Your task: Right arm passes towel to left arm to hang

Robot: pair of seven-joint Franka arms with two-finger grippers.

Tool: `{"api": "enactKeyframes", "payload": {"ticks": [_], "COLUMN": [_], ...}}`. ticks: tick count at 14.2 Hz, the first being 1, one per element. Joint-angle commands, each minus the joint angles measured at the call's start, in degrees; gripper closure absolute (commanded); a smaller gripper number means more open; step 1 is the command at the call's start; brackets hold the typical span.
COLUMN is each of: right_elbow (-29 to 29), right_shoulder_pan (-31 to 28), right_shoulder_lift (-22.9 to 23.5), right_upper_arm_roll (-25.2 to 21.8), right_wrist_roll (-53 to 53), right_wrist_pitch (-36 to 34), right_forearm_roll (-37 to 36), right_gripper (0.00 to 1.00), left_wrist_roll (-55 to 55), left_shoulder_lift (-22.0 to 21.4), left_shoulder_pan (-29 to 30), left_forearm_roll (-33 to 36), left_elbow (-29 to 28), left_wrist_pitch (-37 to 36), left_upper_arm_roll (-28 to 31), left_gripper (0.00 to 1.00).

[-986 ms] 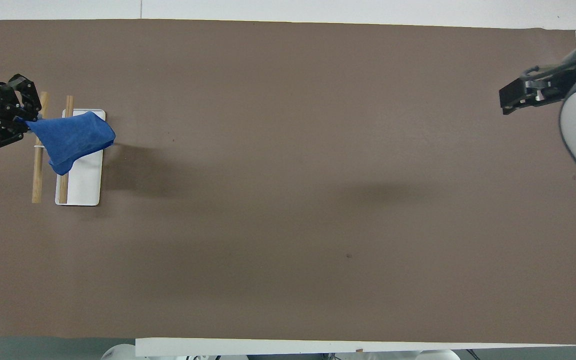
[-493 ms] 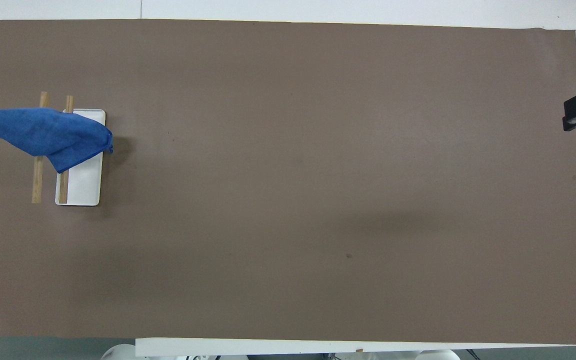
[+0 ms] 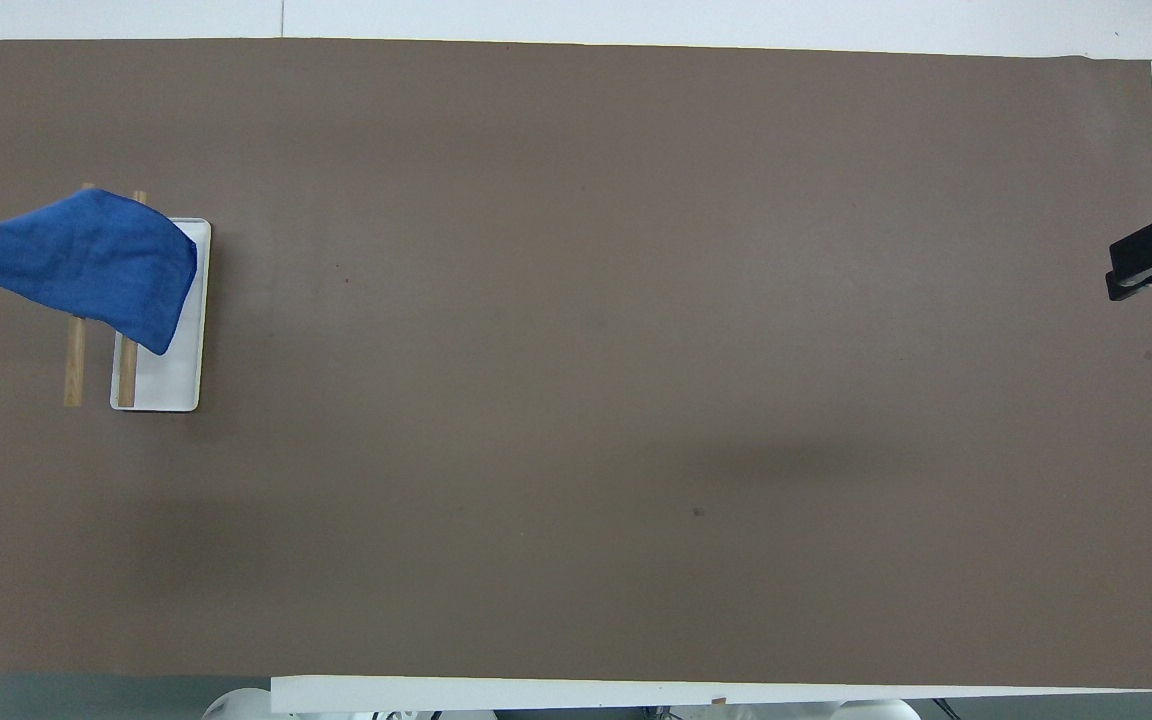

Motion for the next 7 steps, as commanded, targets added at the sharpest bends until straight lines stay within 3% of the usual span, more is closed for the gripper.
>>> {"api": "enactKeyframes", "payload": {"ticks": [1, 3, 7], "right_elbow": [-5.9, -10.0, -8.2], "right_shoulder_pan": [6.6, 6.3, 5.0], "right_shoulder_lift": [-4.5, -7.2, -4.2], "right_upper_arm_roll": [-6.8, -7.4, -7.2], "right_wrist_roll": [-1.0, -1.4, -1.5], "right_wrist_pitch": [2.2, 5.3, 5.2], "right_forearm_roll": [1.1, 1.1, 1.4], "right_gripper": [0.00, 0.00, 0.00], "left_wrist_roll": [0.4, 0.4, 3.3], "left_shoulder_lift": [-1.3, -3.1, -3.1], "left_shoulder_pan": [0.1, 0.1, -1.8], "left_forearm_roll": [0.6, 0.6, 0.6], "left_elbow": [-0.6, 0.2, 9.8], "left_wrist_pitch": [-0.1, -2.6, -19.0], "left_upper_arm_roll": [-0.6, -0.6, -1.2], "left_gripper": [0.00, 0.00, 0.00]}}
